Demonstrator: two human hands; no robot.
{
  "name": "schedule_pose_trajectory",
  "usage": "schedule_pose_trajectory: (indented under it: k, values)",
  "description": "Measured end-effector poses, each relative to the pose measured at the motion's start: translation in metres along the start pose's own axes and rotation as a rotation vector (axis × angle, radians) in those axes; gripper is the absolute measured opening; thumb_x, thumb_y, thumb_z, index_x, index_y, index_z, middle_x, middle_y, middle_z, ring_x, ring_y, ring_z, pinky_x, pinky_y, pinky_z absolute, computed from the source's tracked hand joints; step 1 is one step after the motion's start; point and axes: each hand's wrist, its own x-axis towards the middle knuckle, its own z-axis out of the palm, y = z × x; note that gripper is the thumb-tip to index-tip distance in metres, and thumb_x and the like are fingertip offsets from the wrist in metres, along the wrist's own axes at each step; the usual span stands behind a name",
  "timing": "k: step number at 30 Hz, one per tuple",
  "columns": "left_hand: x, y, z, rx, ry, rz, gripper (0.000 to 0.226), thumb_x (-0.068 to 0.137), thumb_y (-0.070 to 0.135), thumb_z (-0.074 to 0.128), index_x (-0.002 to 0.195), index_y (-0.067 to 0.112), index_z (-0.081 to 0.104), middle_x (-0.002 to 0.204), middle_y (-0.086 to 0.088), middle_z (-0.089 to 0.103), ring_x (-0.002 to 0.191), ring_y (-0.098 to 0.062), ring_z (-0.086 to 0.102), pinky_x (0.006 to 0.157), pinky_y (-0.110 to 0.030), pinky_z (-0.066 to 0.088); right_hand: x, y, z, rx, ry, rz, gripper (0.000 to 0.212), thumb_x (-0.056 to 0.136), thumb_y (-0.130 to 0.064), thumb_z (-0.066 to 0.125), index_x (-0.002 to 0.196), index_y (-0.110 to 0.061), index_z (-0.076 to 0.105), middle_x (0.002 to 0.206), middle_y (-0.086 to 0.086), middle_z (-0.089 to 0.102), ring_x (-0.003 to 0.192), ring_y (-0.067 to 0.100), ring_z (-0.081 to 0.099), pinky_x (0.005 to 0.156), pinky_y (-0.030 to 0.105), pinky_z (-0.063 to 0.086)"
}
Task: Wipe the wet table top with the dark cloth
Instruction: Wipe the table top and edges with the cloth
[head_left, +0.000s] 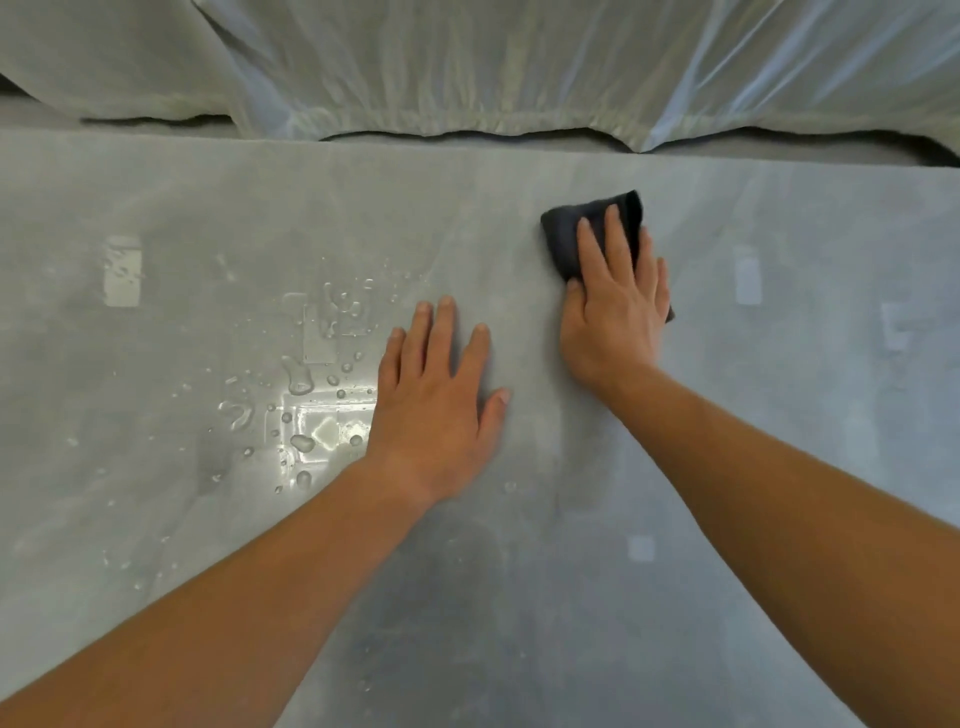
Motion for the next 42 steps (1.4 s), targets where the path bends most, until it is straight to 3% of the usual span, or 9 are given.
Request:
schedule_pose_trajectory:
  k: [6, 9, 11, 13, 19, 26, 33, 39, 42]
  values:
    - [-0.001, 0.000, -0.002, -0.013, 0.028, -0.008, 0.067, 0.099, 0.055, 0.021, 0.158, 0.023, 0.022, 0.169, -0.010, -0.003, 0.154, -0.026, -0.012, 0.122, -0.041, -0.010, -0.042, 0.026, -0.008, -0.092, -0.193, -0.414, 0.057, 0.099, -0.033, 0.036, 0.156, -0.029, 0.030, 0.168, -0.007, 0.013, 0.155, 0.024, 0.003, 0.125, 0.045, 0.001]
    - [-0.001, 0.001, -0.001, -0.017, 0.057, -0.001, 0.064, 0.100, 0.053, 0.025, 0.156, 0.022, 0.028, 0.168, -0.012, 0.004, 0.155, -0.029, -0.005, 0.124, -0.043, -0.005, 0.011, 0.035, -0.020, -0.079, -0.103, -0.267, 0.058, 0.099, -0.032, 0.041, 0.155, -0.029, 0.032, 0.167, -0.003, 0.016, 0.154, 0.028, 0.010, 0.124, 0.048, 0.007]
    - [-0.001, 0.001, 0.001, -0.021, 0.063, 0.004, 0.062, 0.100, 0.051, 0.026, 0.155, 0.021, 0.031, 0.168, -0.013, 0.007, 0.155, -0.029, -0.002, 0.124, -0.043, -0.003, 0.050, 0.027, -0.022, -0.010, -0.030, -0.050, 0.058, 0.100, -0.033, 0.038, 0.157, -0.031, 0.026, 0.168, -0.004, 0.011, 0.154, 0.028, 0.006, 0.124, 0.047, 0.005]
    - [0.000, -0.001, 0.003, -0.009, 0.069, 0.006, 0.061, 0.101, 0.051, 0.026, 0.154, 0.022, 0.032, 0.168, -0.013, 0.009, 0.155, -0.030, 0.000, 0.124, -0.043, -0.001, 0.064, 0.007, -0.014, 0.005, 0.007, 0.019, 0.058, 0.101, -0.034, 0.034, 0.158, -0.030, 0.022, 0.168, -0.004, 0.007, 0.154, 0.029, 0.002, 0.124, 0.046, 0.002]
    - [-0.004, -0.001, -0.001, 0.034, 0.074, 0.014, 0.065, 0.103, 0.053, 0.018, 0.158, 0.020, 0.025, 0.168, -0.013, 0.005, 0.155, -0.027, -0.003, 0.125, -0.044, 0.003, 0.017, -0.014, -0.002, -0.103, -0.158, -0.487, 0.057, 0.101, -0.034, 0.036, 0.157, -0.027, 0.029, 0.168, -0.003, 0.014, 0.154, 0.029, 0.007, 0.124, 0.046, 0.003]
    - [-0.017, -0.016, -0.008, 0.032, 0.112, -0.065, 0.062, 0.102, 0.051, 0.027, 0.154, 0.018, 0.031, 0.168, -0.014, 0.009, 0.155, -0.029, 0.003, 0.124, -0.044, 0.007, 0.062, -0.043, 0.005, -0.036, -0.047, -0.196, 0.057, 0.102, -0.032, 0.031, 0.158, -0.028, 0.021, 0.169, -0.003, 0.008, 0.154, 0.031, 0.004, 0.124, 0.048, 0.004]
    - [-0.048, -0.035, -0.005, 0.119, 0.077, -0.135, 0.060, 0.103, 0.051, 0.029, 0.152, 0.016, 0.035, 0.165, -0.017, 0.017, 0.153, -0.033, 0.011, 0.122, -0.048, 0.015, 0.020, -0.014, -0.005, -0.140, -0.213, -0.641, 0.059, 0.098, -0.034, 0.035, 0.157, -0.026, 0.030, 0.167, -0.002, 0.017, 0.153, 0.031, 0.014, 0.123, 0.050, 0.011]
    - [-0.051, -0.035, 0.000, 0.118, 0.092, -0.156, 0.059, 0.103, 0.050, 0.028, 0.152, 0.018, 0.035, 0.165, -0.017, 0.018, 0.153, -0.032, 0.011, 0.121, -0.043, 0.008, 0.069, -0.045, 0.002, -0.031, -0.086, -0.231, 0.057, 0.102, -0.028, 0.033, 0.159, -0.027, 0.021, 0.169, -0.001, 0.006, 0.154, 0.033, 0.004, 0.125, 0.048, 0.003]
    - [-0.049, -0.028, 0.001, 0.075, 0.112, -0.188, 0.060, 0.102, 0.050, 0.030, 0.151, 0.017, 0.037, 0.165, -0.017, 0.019, 0.154, -0.033, 0.010, 0.121, -0.045, 0.008, 0.028, -0.047, 0.010, -0.083, -0.077, -0.369, 0.058, 0.101, -0.029, 0.036, 0.157, -0.023, 0.024, 0.168, 0.002, 0.012, 0.153, 0.035, 0.008, 0.124, 0.051, 0.008]
